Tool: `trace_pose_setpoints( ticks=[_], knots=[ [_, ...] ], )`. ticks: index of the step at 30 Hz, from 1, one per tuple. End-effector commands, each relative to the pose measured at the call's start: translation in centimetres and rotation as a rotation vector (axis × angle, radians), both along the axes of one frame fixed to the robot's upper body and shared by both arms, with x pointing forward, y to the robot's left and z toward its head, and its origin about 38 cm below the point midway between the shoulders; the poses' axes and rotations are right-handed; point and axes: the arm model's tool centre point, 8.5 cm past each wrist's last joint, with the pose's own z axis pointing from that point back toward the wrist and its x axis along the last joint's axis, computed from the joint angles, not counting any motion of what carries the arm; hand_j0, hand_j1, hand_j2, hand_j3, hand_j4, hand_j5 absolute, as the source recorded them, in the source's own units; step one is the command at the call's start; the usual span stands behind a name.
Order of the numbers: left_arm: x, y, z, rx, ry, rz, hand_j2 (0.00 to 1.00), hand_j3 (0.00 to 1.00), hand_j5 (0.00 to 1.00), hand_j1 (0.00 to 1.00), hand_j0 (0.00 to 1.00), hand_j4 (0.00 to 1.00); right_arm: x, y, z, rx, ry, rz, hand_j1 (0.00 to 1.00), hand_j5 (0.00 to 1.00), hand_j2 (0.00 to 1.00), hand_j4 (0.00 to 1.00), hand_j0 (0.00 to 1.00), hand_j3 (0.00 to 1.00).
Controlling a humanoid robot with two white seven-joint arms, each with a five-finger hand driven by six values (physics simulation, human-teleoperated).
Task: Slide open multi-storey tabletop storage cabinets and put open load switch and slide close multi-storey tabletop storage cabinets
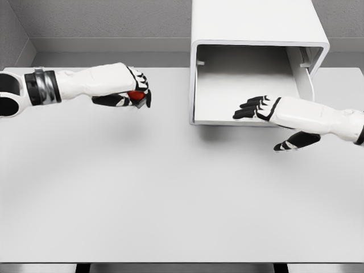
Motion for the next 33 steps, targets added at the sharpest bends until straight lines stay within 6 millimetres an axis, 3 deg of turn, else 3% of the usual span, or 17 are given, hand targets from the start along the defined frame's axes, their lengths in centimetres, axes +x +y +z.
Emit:
trace_pose_setpoints(
  ticks=[1, 8, 16, 19, 21, 23, 25, 30, 31, 33],
  knots=[
    [-0.8, -1.3, 0.3, -0.017, 0.003, -0.044, 0.46, 0.46, 0.46, 0.46, 0.46, 0.46, 0.3, 0.5, -1.2, -0.02, 0.007, 0.0, 1.0, 1.0, 1.0, 1.0, 1.0, 1.0],
    [-1.6, -2.2, 1.3, -0.026, -0.011, -0.082, 0.46, 0.46, 0.46, 0.46, 0.46, 0.46, 3.0, -4.0, -1.6, -0.008, 0.011, -0.17, 1.0, 1.0, 1.0, 1.0, 1.0, 1.0],
    [-2.0, -2.9, 3.0, -0.038, -0.043, -0.111, 0.46, 0.46, 0.46, 0.46, 0.46, 0.46, 1.8, -3.2, -3.8, -0.009, 0.062, -0.146, 1.0, 1.0, 1.0, 1.0, 1.0, 1.0],
    [-2.2, -3.3, 3.6, -0.042, -0.053, -0.127, 0.46, 0.46, 0.46, 0.46, 0.46, 0.46, 1.6, -3.0, -3.4, -0.012, 0.052, -0.134, 1.0, 1.0, 1.0, 1.0, 1.0, 1.0],
    [-2.3, -3.5, 3.9, -0.044, -0.059, -0.134, 0.46, 0.46, 0.46, 0.46, 0.46, 0.46, 1.0, -2.7, -2.1, -0.027, 0.019, -0.108, 1.0, 1.0, 1.0, 1.0, 1.0, 1.0],
    [-2.6, -3.0, 4.6, -0.043, -0.072, -0.132, 0.46, 0.46, 0.46, 0.46, 0.46, 0.46, 0.3, -2.9, 1.8, -0.037, -0.078, -0.088, 1.0, 1.0, 1.0, 1.0, 1.0, 1.0],
    [-2.9, -2.7, 4.9, -0.043, -0.077, -0.133, 0.46, 0.46, 0.46, 0.46, 0.46, 0.46, 0.3, -3.9, 4.2, -0.033, -0.136, -0.11, 1.0, 1.0, 1.0, 1.0, 1.0, 1.0],
    [-3.2, -3.0, 5.6, -0.05, -0.088, -0.146, 0.46, 0.46, 0.46, 0.46, 0.46, 0.46, -0.5, -4.6, 5.3, 0.007, -0.106, -0.107, 1.0, 1.0, 1.0, 1.0, 1.0, 1.0],
    [-3.2, -3.1, 6.1, -0.05, -0.099, -0.149, 0.46, 0.46, 0.46, 0.46, 0.46, 0.46, -0.9, -5.7, 5.4, 0.002, -0.09, -0.127, 1.0, 1.0, 1.0, 1.0, 1.0, 1.0],
    [-3.1, -3.4, 6.5, -0.056, -0.103, -0.155, 0.46, 0.46, 0.46, 0.46, 0.46, 0.46, -1.6, -8.9, 9.5, -0.018, -0.196, -0.217, 1.0, 1.0, 1.0, 1.0, 1.0, 1.0]
  ],
)
